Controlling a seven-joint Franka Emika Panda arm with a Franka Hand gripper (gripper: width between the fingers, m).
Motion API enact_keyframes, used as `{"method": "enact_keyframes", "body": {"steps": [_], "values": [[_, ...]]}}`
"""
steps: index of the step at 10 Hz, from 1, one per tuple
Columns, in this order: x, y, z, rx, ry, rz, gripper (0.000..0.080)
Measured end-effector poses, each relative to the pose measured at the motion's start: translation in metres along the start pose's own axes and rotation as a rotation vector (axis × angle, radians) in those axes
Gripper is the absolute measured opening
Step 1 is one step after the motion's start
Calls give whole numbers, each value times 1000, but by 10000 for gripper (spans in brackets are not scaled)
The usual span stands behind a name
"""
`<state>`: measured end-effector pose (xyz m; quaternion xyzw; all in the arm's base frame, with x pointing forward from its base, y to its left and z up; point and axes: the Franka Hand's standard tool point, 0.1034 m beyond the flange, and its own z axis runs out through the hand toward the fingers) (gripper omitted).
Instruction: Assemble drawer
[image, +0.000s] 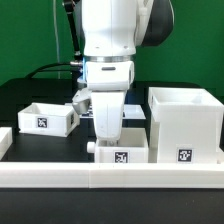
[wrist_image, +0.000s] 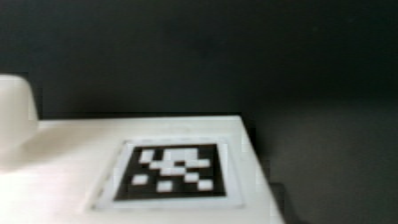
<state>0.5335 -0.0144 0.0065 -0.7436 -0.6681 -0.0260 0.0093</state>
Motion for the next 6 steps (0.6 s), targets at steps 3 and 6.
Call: {"method": "enact_keyframes", "body": {"steps": [3, 6], "values": [[3, 1, 0, -4, 1, 5, 42], [1, 1, 0, -6, 1, 0, 42]]}}
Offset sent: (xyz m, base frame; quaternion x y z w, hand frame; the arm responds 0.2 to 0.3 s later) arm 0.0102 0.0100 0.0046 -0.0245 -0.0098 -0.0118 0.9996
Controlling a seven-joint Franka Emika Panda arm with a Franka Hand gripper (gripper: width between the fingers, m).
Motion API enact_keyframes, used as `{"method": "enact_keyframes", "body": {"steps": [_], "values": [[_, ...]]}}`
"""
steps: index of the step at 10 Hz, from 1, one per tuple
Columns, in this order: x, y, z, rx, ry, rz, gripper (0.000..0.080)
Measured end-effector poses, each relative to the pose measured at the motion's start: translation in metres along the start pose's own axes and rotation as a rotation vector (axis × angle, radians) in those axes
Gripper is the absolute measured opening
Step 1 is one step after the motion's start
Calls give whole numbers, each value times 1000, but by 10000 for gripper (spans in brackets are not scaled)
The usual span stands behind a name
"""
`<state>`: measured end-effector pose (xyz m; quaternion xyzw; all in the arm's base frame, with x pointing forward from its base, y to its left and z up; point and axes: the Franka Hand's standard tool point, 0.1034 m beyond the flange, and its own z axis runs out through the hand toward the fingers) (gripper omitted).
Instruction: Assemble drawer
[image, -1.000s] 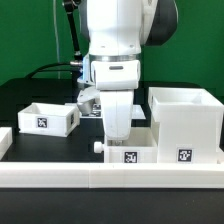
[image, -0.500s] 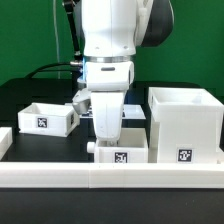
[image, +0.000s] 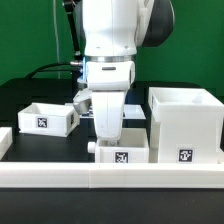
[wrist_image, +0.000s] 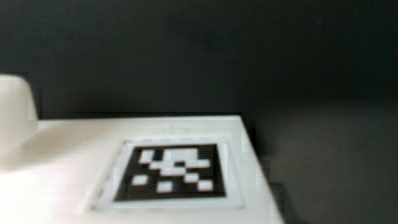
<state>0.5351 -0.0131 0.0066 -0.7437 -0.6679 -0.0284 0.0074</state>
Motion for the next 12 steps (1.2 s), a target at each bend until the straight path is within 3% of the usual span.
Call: {"method": "enact_keyframes", "body": {"steps": [2, 5, 8, 12], "values": [[0, 0, 0, 1, 0, 1, 42], [4, 11, -5, -11, 1, -6, 42], [6, 7, -1, -1, -4, -69, 42], [6, 8, -1, -10, -3, -65, 42]]}}
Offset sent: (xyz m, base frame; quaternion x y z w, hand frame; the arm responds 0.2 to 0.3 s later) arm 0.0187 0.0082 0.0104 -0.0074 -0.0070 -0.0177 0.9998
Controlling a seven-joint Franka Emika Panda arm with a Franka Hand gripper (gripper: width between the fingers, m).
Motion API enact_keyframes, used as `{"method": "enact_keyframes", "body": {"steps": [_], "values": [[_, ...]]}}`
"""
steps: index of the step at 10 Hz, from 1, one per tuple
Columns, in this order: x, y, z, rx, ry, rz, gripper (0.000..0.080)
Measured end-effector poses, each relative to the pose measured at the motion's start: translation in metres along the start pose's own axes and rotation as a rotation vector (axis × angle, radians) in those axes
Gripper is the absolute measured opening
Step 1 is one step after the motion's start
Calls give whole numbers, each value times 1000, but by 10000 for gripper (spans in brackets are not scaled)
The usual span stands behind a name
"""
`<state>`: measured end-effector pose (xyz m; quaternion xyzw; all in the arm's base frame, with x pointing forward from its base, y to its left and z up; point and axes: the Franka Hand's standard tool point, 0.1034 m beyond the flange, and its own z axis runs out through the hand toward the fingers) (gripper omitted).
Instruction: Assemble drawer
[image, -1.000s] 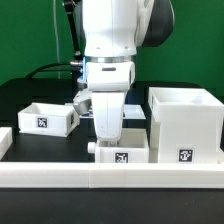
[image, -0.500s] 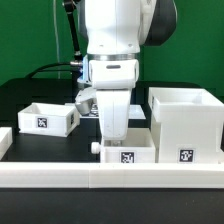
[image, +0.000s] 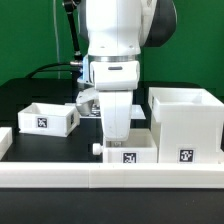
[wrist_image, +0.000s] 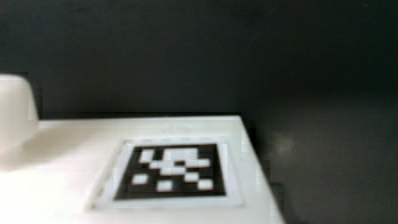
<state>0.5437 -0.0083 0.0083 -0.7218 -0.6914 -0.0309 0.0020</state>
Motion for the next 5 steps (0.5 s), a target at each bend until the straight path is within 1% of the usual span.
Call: {"method": "enact_keyframes", "body": {"steps": [2, 4, 5], "values": [[1, 0, 0, 0, 0, 5, 42], [9, 2, 0, 3, -1, 2, 42], [9, 2, 0, 4, -1, 6, 42]]}}
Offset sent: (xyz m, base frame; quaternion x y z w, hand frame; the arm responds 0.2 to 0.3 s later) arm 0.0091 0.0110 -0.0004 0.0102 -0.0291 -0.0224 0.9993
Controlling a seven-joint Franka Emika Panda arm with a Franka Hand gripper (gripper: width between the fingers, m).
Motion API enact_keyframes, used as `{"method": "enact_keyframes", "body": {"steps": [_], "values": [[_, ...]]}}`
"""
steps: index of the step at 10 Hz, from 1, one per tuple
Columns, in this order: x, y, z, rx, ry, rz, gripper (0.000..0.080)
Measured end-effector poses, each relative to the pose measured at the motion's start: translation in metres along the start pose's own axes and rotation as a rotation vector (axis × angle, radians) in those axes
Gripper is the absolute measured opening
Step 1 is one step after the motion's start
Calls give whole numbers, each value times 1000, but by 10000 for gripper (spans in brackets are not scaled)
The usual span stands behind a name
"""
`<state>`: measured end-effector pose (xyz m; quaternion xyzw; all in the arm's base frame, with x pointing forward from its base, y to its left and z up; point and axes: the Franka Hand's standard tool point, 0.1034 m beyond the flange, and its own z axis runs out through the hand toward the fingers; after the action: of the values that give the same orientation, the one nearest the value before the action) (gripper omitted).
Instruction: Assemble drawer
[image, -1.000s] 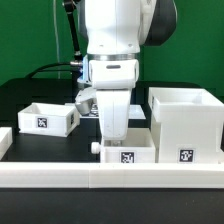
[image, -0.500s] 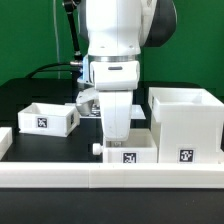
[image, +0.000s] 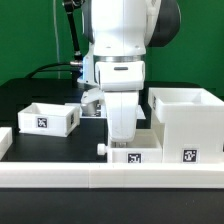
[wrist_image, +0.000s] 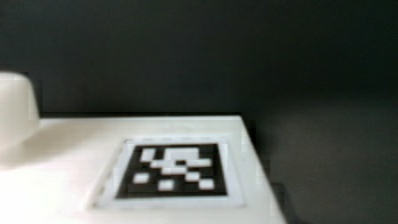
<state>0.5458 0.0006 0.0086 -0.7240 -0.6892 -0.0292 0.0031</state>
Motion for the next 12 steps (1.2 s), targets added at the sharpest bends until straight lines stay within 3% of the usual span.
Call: {"method": "enact_keyframes", "body": {"steps": [2, 12], "values": [[-2, -1, 0, 27, -5, 3, 42], [-2, -1, 0, 40, -14, -4, 42]]}}
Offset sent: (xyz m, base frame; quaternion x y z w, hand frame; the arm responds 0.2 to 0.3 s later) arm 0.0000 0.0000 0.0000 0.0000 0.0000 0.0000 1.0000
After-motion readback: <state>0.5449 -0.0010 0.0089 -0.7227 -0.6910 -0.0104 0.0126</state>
